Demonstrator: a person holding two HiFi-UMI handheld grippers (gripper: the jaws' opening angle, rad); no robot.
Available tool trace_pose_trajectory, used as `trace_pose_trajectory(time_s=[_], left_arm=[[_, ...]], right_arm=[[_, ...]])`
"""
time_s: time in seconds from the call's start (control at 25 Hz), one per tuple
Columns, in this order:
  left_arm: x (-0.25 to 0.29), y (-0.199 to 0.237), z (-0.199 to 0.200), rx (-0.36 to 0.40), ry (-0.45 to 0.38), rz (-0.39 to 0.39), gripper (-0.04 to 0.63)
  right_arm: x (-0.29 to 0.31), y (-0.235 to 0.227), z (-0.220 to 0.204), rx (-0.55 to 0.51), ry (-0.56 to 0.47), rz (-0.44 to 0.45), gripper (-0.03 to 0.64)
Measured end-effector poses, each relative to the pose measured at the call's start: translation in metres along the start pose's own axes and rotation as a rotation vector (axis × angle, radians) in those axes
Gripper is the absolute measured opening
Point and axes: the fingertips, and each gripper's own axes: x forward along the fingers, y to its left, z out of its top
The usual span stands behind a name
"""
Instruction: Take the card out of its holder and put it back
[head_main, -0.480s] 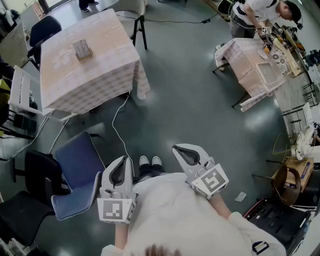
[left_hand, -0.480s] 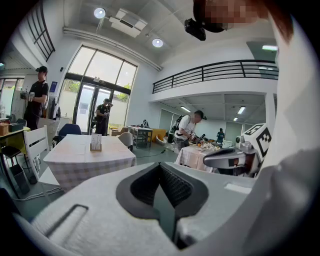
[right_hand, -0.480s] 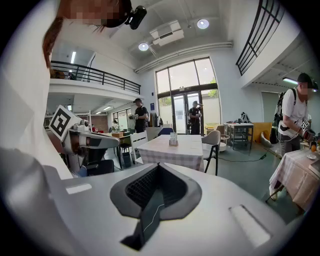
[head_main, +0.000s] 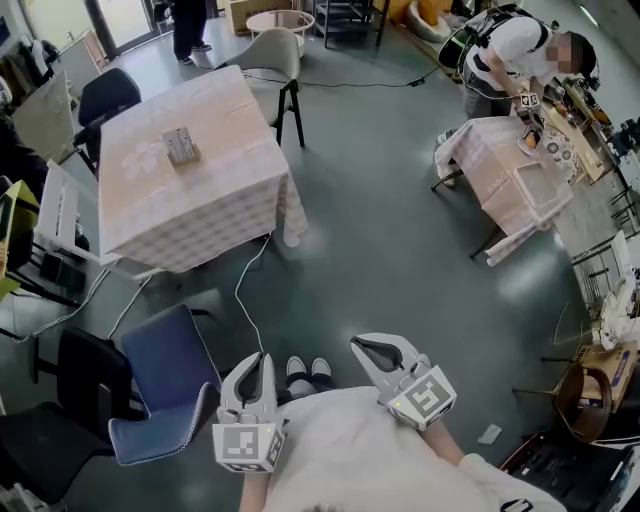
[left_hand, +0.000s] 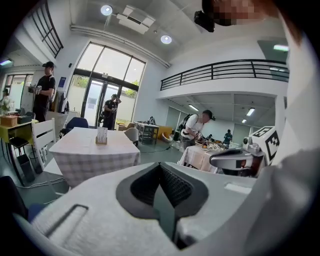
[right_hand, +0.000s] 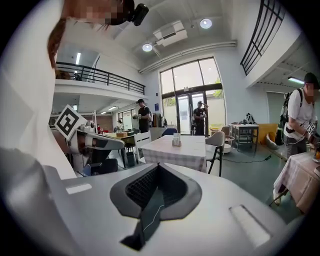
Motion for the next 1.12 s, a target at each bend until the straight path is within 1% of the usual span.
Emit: trace_pose_trajectory(time_s=[0.2, 0.36, 0.52, 0.64, 0.8, 1.0, 1.12], left_arm=[[0.009, -0.010, -0.007, -0.041, -0.003, 0.000, 0.003], [0.013, -0.020, -0.010, -0.031, 0.002, -0.011, 0.003], [0.014, -0.011, -0.007, -0.041, 0.001, 0.016, 0.003], [0.017, 0.008, -0.006, -0.079, 0.009, 0.056, 0.003], [0.028, 0.047, 0.004, -0.129, -0.014, 0.103, 0.003], [0.051, 0.105, 0.035, -0.157, -0.037, 0.142, 0.003], [0.067, 0.136, 0.053, -0.169, -0.044, 0.135, 0.003]], right_arm=[[-0.009, -0.012, -0.004, 0.019, -0.023, 0.007, -0.003], [-0.005, -0.022, -0.003, 0.053, -0.042, 0.026, -0.003], [0.012, -0.026, 0.000, 0.074, -0.038, 0.059, -0.003], [0.035, -0.025, 0.005, 0.073, -0.022, 0.090, -0.003], [0.071, -0.027, 0.014, 0.050, -0.002, 0.112, -0.003], [0.117, -0.043, 0.046, 0.077, -0.020, 0.080, -0.003], [0.141, -0.051, 0.068, 0.094, -0.043, 0.049, -0.003]])
